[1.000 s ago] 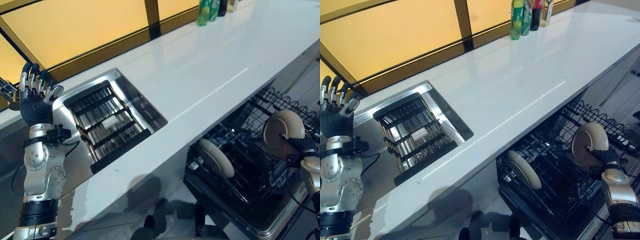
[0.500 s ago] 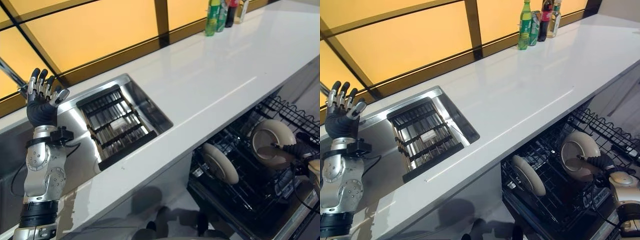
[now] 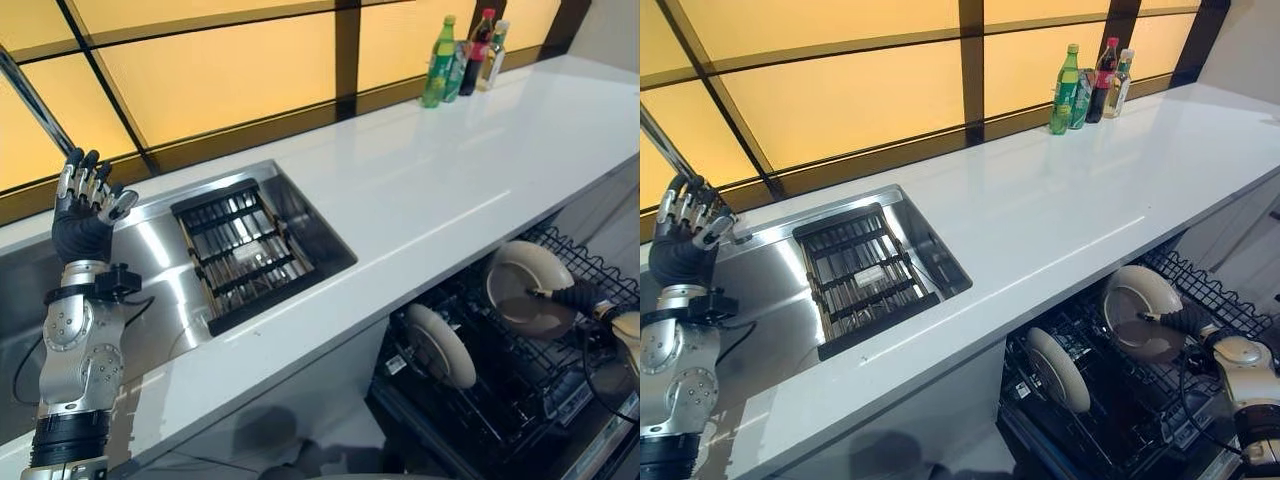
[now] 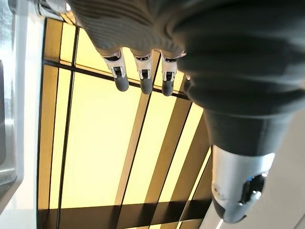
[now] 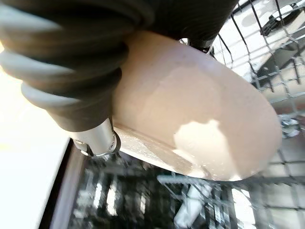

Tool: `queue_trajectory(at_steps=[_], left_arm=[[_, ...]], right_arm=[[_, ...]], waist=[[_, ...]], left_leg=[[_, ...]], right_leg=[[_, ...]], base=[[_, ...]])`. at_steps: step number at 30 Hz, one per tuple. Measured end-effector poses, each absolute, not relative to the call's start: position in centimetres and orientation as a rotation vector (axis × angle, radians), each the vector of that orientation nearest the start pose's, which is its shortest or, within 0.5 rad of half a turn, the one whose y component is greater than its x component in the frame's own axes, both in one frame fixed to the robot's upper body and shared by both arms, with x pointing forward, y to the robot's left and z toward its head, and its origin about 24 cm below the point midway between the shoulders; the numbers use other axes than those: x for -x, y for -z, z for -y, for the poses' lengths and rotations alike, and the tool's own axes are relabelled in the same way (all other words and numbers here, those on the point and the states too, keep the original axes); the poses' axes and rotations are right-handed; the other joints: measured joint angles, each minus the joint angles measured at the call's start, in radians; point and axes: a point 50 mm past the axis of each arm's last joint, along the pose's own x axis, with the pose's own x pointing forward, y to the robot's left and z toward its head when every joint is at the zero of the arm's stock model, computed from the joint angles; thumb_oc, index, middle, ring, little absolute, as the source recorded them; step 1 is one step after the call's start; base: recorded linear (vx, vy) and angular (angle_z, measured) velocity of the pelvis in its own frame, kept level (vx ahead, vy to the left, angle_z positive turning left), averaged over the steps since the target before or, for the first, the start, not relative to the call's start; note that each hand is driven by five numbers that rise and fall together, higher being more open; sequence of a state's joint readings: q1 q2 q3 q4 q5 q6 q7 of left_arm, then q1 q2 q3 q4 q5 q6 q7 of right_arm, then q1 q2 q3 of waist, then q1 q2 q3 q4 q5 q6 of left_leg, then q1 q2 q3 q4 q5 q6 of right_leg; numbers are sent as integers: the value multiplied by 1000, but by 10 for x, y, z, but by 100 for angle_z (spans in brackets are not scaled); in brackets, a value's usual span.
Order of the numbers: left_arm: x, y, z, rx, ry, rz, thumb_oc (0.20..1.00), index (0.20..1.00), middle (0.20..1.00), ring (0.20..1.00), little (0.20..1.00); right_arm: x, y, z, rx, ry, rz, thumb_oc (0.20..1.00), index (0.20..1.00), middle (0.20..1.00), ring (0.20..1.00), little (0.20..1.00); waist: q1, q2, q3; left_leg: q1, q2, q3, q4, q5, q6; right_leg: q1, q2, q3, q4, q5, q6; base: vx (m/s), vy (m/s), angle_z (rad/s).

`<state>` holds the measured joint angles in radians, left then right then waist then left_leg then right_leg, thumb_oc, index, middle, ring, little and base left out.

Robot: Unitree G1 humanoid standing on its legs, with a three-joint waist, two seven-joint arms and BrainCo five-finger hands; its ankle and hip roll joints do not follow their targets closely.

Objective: Pick up plates and place into dishwasher.

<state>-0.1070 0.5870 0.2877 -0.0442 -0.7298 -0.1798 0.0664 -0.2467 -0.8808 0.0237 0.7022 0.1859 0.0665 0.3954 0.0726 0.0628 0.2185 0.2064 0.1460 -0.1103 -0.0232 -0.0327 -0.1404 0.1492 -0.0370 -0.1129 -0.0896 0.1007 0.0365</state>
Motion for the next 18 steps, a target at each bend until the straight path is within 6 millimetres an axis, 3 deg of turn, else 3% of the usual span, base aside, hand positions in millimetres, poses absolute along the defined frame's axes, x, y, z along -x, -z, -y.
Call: queue_trajectory(at_steps=[4, 9, 13, 18], left_arm=[[-253, -164, -305, 148, -242, 474, 1000, 1000, 1000, 1000, 1000], [-259, -154, -298, 147, -226, 422, 1000, 1000, 1000, 1000, 1000], [-264, -159, -294, 146, -228, 433, 1000, 1000, 1000, 1000, 1000], [-276, -170, -287, 167, -226, 480, 1000, 1000, 1000, 1000, 1000]], right_arm=[[-246, -40, 379, 545, -26, -641, 200, 200, 200, 200, 200], [-243, -34, 382, 550, -13, -683, 200, 200, 200, 200, 200], [-249, -41, 387, 579, 7, -682, 200, 200, 200, 200, 200], [-269, -60, 384, 601, 16, -607, 200, 200, 200, 200, 200]], waist=[[-3, 5, 1], [-4, 23, 8], [-7, 50, 36], [-9, 91, 114]], left_leg=[[-8, -1, -1, 4, 0, 0], [-71, -2, -2, 17, 0, 6], [-136, -4, -4, 21, 25, -7], [-187, -8, -8, 19, 49, -12]], right_leg=[[-1, -2, -1, 5, -3, -5], [-77, -4, 0, 41, -4, -9], [-156, -7, -3, 58, 6, -14], [-202, -9, -5, 46, 29, -14]], base=[[-53, 14, 0], [-135, 18, -3], [-177, 7, -2], [-118, 2, 0]])
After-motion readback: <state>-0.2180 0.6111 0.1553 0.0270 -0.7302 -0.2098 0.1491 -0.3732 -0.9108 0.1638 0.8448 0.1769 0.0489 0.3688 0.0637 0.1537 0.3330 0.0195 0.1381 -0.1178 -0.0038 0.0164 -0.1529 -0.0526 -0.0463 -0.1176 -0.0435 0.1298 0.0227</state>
